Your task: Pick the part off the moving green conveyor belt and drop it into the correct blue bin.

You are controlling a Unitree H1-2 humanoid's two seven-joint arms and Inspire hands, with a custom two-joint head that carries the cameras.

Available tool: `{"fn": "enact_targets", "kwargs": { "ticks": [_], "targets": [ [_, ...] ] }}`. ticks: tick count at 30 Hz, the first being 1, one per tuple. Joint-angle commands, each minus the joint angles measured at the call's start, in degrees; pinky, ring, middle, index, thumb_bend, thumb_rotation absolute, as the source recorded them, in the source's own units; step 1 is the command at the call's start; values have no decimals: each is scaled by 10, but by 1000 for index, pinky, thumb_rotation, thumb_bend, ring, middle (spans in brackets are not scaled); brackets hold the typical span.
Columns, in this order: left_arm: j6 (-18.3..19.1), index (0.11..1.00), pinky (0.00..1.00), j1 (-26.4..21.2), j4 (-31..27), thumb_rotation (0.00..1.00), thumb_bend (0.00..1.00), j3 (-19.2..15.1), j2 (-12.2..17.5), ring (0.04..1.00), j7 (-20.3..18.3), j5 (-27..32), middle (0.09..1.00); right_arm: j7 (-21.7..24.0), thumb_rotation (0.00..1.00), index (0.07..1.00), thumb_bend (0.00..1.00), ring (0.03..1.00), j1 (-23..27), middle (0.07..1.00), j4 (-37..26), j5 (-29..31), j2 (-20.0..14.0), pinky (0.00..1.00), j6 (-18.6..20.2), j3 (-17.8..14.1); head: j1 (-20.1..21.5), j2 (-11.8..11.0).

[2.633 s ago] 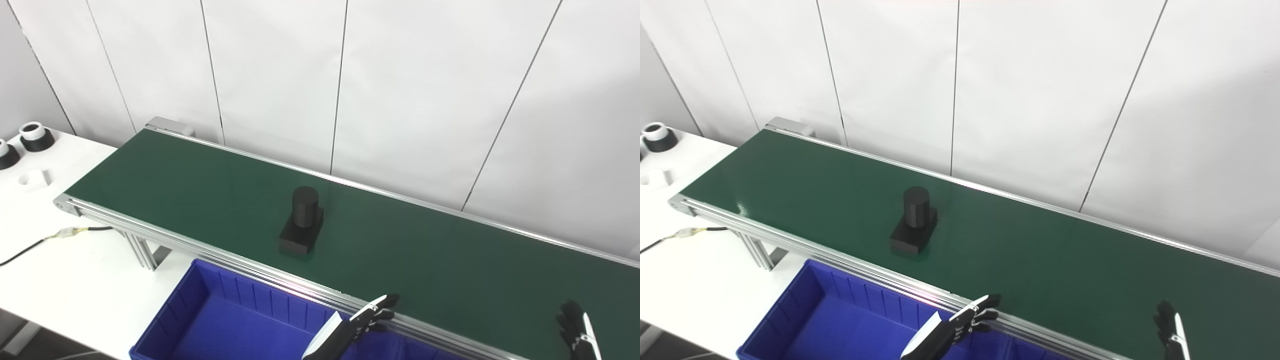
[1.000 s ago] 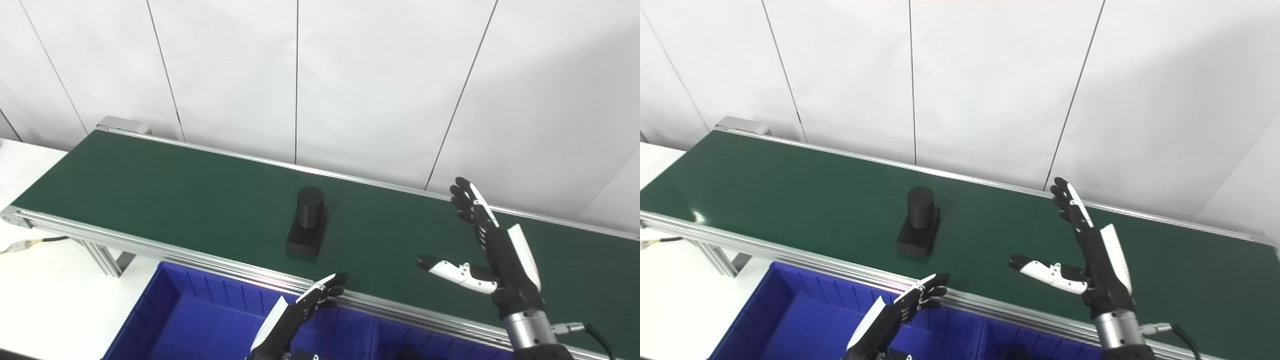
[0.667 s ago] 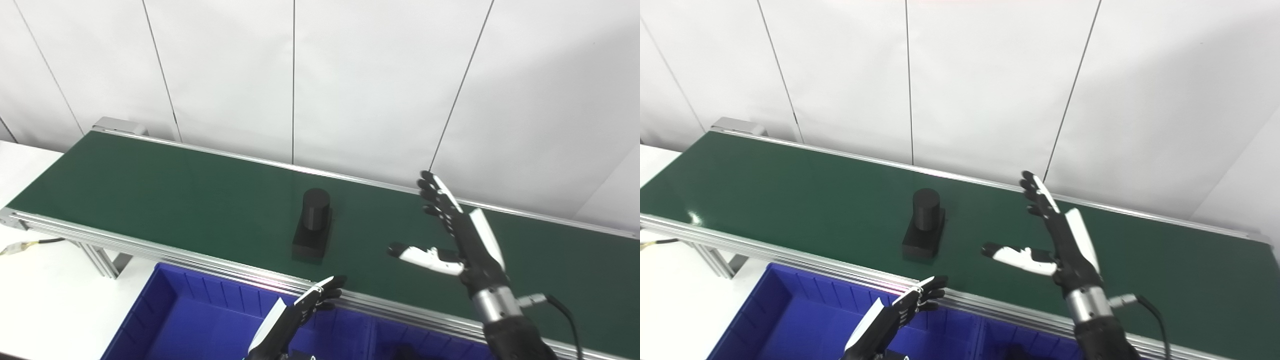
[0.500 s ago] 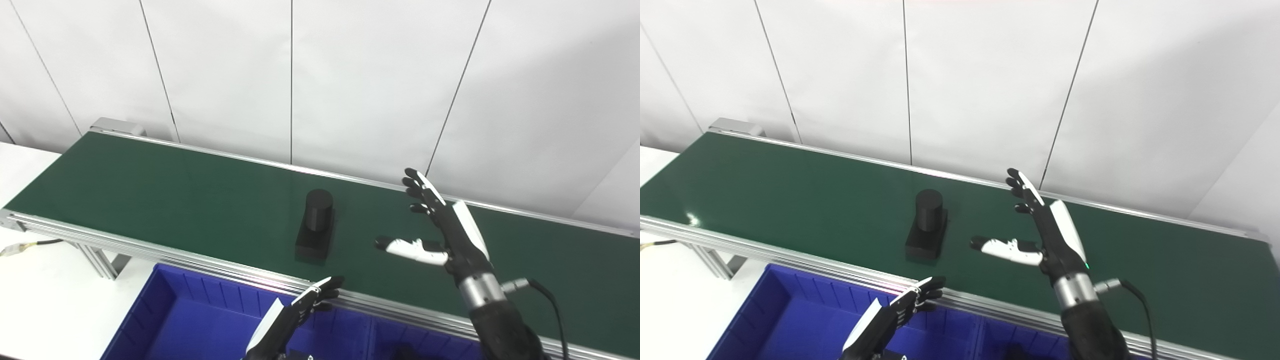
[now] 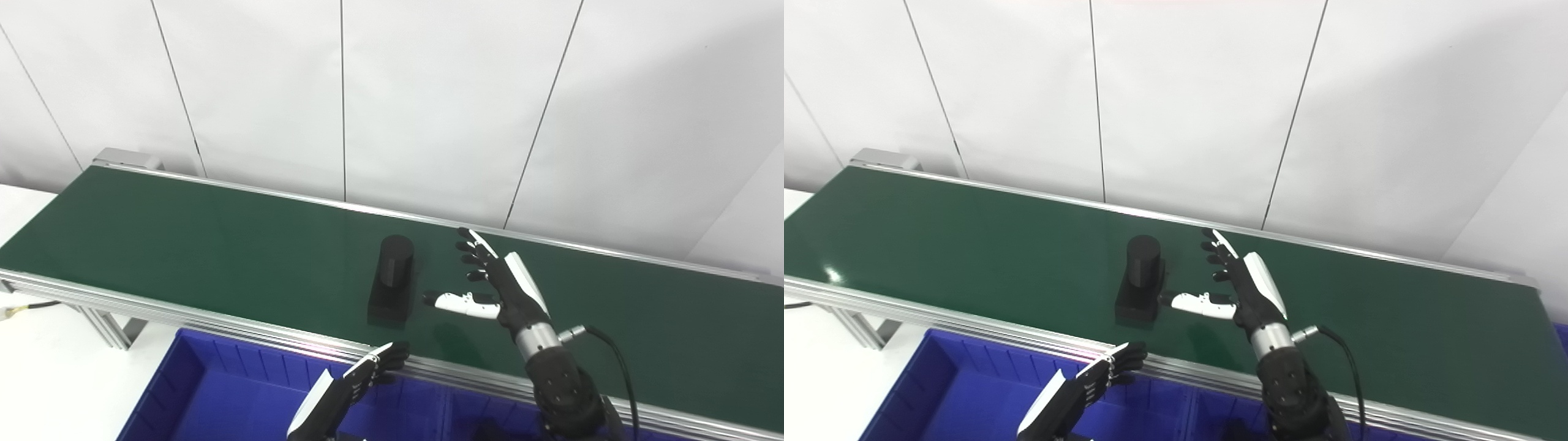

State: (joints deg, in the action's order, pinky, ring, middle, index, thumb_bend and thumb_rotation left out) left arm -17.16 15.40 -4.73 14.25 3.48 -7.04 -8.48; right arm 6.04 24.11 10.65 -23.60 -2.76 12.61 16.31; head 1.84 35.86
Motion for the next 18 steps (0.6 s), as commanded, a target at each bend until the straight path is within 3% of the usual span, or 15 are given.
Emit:
{"fn": "enact_targets", "kwargs": {
  "ticks": [1, 7, 11, 18],
  "targets": [
    [-32, 860, 809, -3, -3, 304, 807, 0, 0, 855, 2, 5, 872, -13, 473, 958, 952, 856, 36, 903, 4, -4, 10, 738, -34, 4, 2, -3],
    [-45, 853, 800, 2, 4, 301, 814, 1, -1, 846, -3, 22, 861, -18, 462, 954, 964, 860, 57, 897, 55, 10, 22, 754, -32, 1, 11, -6],
    [-56, 852, 798, 2, 11, 312, 823, 2, -1, 848, -4, 25, 860, -25, 451, 955, 962, 837, 71, 908, 82, 1, 26, 696, -30, 4, 14, -7],
    [-65, 860, 795, 5, 14, 301, 812, 4, 3, 854, -10, 27, 869, -40, 439, 970, 953, 844, 105, 933, 132, -14, 30, 689, -26, 14, 24, -9]
  ]
}}
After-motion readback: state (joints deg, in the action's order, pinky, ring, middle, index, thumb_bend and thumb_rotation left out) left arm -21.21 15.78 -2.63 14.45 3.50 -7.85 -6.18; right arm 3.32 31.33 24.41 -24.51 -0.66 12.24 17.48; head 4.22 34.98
